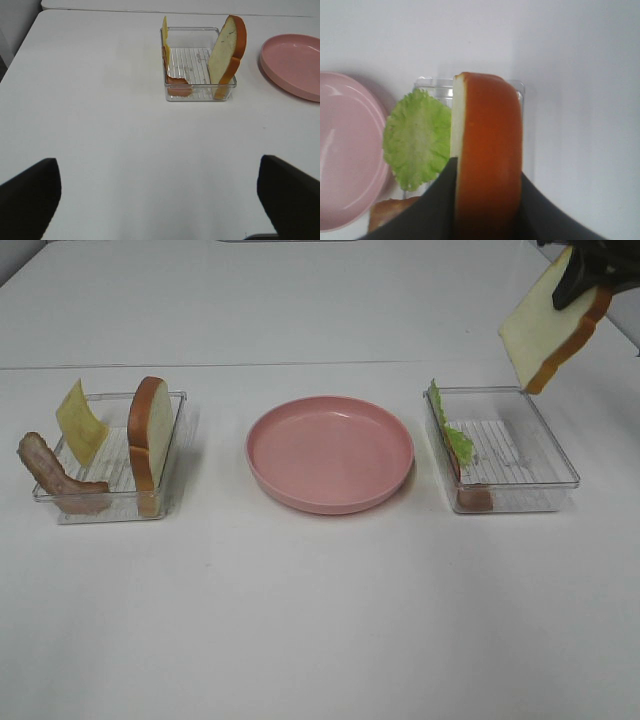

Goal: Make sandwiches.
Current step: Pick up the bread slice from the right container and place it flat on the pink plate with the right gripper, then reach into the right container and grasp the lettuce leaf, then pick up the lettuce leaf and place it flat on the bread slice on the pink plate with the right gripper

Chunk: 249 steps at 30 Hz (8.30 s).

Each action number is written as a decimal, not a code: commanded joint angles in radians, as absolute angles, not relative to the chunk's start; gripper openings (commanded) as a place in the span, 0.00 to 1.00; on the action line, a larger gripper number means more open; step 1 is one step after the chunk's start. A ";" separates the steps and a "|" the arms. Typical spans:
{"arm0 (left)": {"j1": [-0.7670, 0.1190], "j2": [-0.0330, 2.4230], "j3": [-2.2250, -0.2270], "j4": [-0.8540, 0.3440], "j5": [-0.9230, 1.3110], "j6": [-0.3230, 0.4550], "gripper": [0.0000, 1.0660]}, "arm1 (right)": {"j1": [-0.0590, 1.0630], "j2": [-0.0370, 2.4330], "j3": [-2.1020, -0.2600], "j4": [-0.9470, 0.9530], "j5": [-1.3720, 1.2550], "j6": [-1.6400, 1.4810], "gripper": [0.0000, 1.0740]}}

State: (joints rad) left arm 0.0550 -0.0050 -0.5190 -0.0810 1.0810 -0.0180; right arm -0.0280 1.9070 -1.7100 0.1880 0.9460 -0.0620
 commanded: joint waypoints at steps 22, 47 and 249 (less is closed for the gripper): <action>0.056 -0.018 -0.517 -0.086 1.073 -0.019 0.94 | 0.414 1.975 -1.716 0.309 0.785 0.068 0.00; 0.056 -0.018 -0.517 -0.086 1.073 -0.019 0.94 | 0.455 2.246 -1.716 0.327 0.603 0.091 0.00; 0.056 -0.018 -0.517 -0.086 1.073 -0.019 0.94 | 0.543 2.355 -2.072 -0.044 0.986 0.148 0.00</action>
State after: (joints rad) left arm 0.0550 -0.0050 -0.5190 -0.0810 1.0810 -0.0180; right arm 0.5440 2.3510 -2.0700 -0.0270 0.9920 0.1370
